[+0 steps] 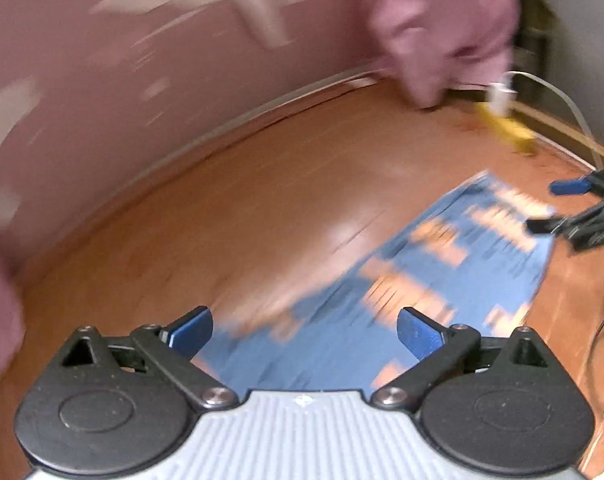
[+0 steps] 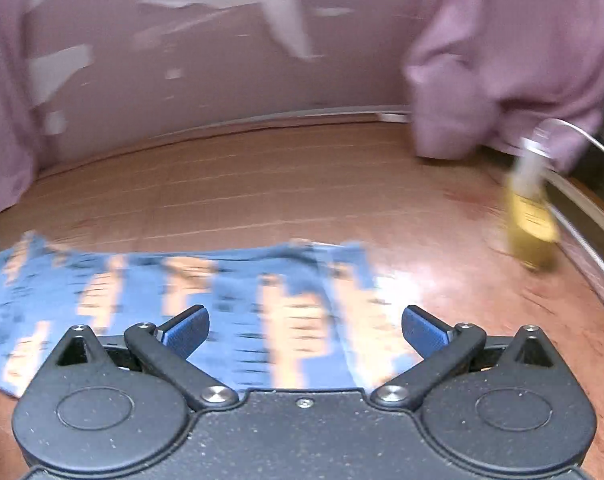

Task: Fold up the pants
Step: 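Grasp the folded edge of the blue car-print pants with the left gripper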

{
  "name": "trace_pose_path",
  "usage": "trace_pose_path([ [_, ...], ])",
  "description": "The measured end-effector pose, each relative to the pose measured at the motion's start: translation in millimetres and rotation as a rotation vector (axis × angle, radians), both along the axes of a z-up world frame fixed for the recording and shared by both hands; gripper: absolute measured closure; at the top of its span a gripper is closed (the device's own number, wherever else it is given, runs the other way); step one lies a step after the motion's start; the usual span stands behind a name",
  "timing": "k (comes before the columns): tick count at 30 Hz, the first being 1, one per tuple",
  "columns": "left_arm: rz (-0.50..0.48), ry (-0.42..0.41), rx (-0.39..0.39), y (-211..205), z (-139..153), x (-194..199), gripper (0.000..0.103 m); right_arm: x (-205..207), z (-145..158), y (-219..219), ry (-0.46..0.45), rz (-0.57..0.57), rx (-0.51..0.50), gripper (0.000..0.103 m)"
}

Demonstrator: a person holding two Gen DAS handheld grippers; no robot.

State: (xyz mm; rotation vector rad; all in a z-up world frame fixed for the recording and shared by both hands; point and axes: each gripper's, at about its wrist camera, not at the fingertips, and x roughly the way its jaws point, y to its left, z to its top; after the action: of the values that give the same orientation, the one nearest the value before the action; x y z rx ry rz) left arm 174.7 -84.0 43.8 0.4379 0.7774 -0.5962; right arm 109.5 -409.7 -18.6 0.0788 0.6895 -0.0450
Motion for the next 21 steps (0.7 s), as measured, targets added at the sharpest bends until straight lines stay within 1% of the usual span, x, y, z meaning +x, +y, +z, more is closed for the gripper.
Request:
trace_pose_path([
  [2, -0.096, 0.003, 0.05, -51.2, 9.4, 11.4, 0.0, -3.0, -6.7, -13.8, 0.01, -0.041, 0.025, 0.001],
  [3, -0.146, 0.013, 0.095, -77.7, 11.7, 18.5, 0.0, -2.6, -9.4, -19.3, 0.022, -0.048, 0.04, 0.001],
  [5, -0.225, 0.033, 0.185, -120.9, 12.5, 26.8, 0.0, -3.0, -14.4, -25.7, 0.047, -0.062, 0.084, 0.001],
  [7, -0.305, 0.039, 0.241, -160.6, 8.3, 36.5, 0.0, -4.1, -17.7, -32.0, 0.061, -0.073, 0.131, 0.001],
  [10, -0.451, 0.075, 0.2, -202.7, -2.2, 51.9, 0.001, -3.3, -16.2, -41.5, 0.078, -0.06, 0.191, 0.001],
  [11, -0.484, 0.082, 0.197, -217.1, -7.4, 56.5, 0.002, -3.1, -14.3, -43.5, 0.079, -0.051, 0.198, 0.001],
  [15, -0.564, 0.14, 0.152, -255.4, -34.4, 70.5, 0.009, -4.3, -11.9, -52.1, 0.08, -0.037, 0.204, 0.001],
  [16, -0.576, 0.164, 0.154, -263.1, -42.7, 75.0, 0.014, -2.9, -13.8, -56.3, 0.089, -0.038, 0.213, 0.001],
  [17, -0.584, 0.188, 0.162, -270.4, -50.7, 80.0, 0.023, -2.6, -14.7, -59.6, 0.092, -0.04, 0.222, 0.001],
  [18, -0.588, 0.218, 0.173, -278.2, -60.0, 85.2, 0.028, -2.0, -15.1, -63.7, 0.092, -0.043, 0.232, 0.001],
  [20, -0.58, 0.298, 0.183, -286.5, -76.3, 96.2, 0.048, -1.3, -15.6, -70.6, 0.085, -0.047, 0.247, 0.001],
  [21, -0.569, 0.344, 0.18, -288.5, -83.7, 104.4, 0.048, -1.8, -15.5, -73.3, 0.082, -0.049, 0.253, 0.001],
])
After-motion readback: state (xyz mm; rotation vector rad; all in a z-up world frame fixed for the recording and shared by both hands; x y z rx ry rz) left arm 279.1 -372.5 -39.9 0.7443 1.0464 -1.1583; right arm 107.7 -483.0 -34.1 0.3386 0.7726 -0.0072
